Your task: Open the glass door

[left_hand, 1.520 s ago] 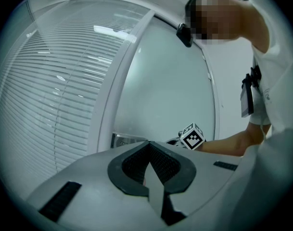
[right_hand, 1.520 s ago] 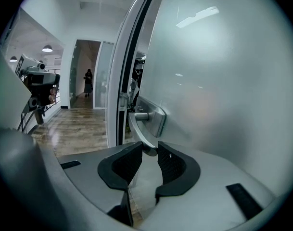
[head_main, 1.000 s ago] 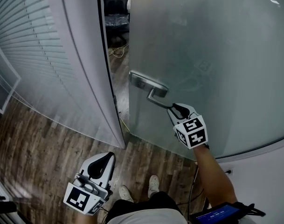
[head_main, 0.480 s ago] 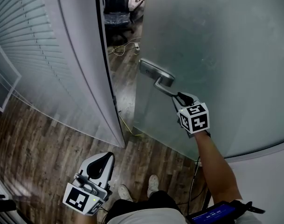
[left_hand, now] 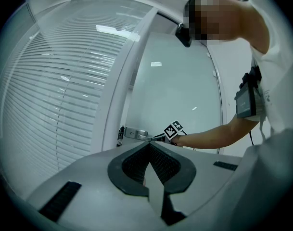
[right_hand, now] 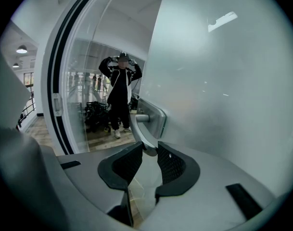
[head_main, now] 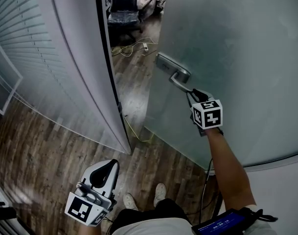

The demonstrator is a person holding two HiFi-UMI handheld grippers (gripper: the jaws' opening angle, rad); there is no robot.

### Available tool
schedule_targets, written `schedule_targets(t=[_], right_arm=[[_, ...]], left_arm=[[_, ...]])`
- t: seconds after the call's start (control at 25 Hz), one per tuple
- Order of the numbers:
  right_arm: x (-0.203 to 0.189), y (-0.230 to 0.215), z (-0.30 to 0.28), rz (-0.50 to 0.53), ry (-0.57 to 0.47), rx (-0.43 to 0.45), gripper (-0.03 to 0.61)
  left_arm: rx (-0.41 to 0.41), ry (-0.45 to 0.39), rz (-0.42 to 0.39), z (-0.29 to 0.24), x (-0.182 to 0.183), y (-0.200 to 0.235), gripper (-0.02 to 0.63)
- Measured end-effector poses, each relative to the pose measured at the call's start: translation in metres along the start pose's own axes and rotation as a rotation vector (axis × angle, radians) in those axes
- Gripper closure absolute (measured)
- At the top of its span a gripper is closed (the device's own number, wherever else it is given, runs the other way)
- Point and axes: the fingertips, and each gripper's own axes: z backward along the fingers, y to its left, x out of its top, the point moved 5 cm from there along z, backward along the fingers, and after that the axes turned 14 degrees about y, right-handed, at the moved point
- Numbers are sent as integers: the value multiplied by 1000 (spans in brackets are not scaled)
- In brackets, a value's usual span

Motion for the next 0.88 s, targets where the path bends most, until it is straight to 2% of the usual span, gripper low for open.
schedule_targets(t=[0.2, 0.88], right_arm=[[13, -21, -8, -23, 0, -11, 480], [24, -73, -37, -114, -11, -59, 485]], left_arm=[[12, 6, 7, -8, 11, 1, 614], [76, 13, 27, -11, 6, 6, 614]])
